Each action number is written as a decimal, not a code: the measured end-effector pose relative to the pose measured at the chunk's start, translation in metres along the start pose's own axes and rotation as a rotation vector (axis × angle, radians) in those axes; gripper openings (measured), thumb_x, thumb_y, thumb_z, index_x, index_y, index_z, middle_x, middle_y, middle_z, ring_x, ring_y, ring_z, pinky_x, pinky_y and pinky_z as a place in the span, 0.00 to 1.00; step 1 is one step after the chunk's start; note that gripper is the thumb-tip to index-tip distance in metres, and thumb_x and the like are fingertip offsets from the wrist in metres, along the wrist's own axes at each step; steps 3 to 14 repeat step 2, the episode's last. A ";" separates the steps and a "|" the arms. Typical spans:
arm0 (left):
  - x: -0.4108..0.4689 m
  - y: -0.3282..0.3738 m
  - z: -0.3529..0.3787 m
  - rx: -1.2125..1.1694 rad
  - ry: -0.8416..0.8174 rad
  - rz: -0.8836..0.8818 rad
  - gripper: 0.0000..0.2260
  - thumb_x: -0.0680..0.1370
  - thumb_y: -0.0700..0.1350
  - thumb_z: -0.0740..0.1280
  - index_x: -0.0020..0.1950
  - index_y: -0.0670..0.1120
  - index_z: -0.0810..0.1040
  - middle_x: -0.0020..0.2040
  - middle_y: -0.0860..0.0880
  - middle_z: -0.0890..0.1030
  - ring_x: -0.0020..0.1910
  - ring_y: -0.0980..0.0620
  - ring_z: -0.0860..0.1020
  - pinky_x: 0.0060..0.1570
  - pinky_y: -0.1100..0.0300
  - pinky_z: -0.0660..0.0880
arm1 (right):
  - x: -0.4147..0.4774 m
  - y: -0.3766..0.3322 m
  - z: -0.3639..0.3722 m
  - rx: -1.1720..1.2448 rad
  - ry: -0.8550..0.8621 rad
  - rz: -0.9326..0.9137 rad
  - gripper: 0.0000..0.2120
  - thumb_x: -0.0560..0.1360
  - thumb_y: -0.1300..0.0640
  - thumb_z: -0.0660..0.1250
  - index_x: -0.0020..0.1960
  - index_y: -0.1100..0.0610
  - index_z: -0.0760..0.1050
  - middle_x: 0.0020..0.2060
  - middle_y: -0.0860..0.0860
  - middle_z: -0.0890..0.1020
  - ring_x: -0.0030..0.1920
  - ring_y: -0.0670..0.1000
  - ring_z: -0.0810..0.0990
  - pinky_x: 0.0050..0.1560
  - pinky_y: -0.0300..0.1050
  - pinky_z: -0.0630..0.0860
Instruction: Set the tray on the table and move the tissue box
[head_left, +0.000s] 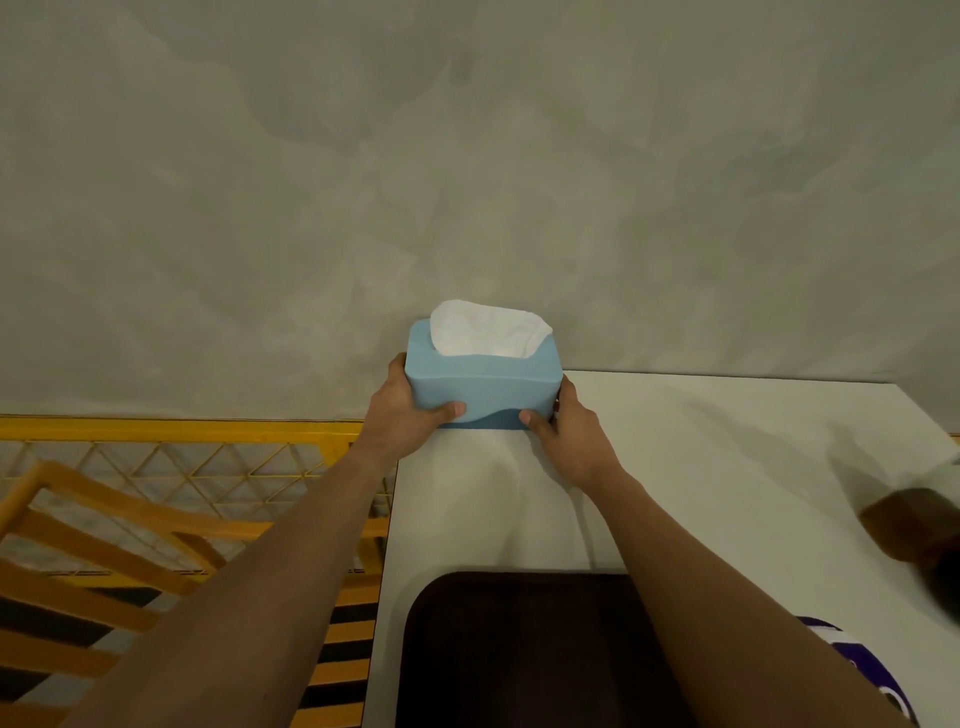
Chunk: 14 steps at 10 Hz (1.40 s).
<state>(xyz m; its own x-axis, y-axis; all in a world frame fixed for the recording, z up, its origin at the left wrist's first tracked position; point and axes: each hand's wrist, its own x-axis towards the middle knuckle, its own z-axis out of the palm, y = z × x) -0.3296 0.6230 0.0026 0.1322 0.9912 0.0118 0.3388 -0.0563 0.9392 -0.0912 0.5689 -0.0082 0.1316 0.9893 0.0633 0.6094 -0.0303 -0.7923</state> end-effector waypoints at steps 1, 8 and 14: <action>-0.002 0.007 -0.002 0.026 -0.005 -0.027 0.43 0.69 0.50 0.81 0.76 0.50 0.59 0.62 0.52 0.75 0.62 0.49 0.75 0.49 0.64 0.75 | -0.001 -0.009 -0.004 -0.031 -0.015 0.027 0.32 0.80 0.47 0.68 0.78 0.55 0.58 0.66 0.54 0.78 0.63 0.58 0.78 0.53 0.43 0.70; -0.009 0.018 -0.005 0.018 -0.014 -0.082 0.54 0.68 0.51 0.82 0.81 0.47 0.48 0.71 0.47 0.72 0.70 0.43 0.72 0.64 0.49 0.75 | 0.000 -0.017 -0.011 -0.051 -0.049 0.038 0.32 0.79 0.49 0.71 0.76 0.55 0.60 0.66 0.55 0.77 0.64 0.58 0.77 0.53 0.42 0.68; -0.009 0.018 -0.005 0.018 -0.014 -0.082 0.54 0.68 0.51 0.82 0.81 0.47 0.48 0.71 0.47 0.72 0.70 0.43 0.72 0.64 0.49 0.75 | 0.000 -0.017 -0.011 -0.051 -0.049 0.038 0.32 0.79 0.49 0.71 0.76 0.55 0.60 0.66 0.55 0.77 0.64 0.58 0.77 0.53 0.42 0.68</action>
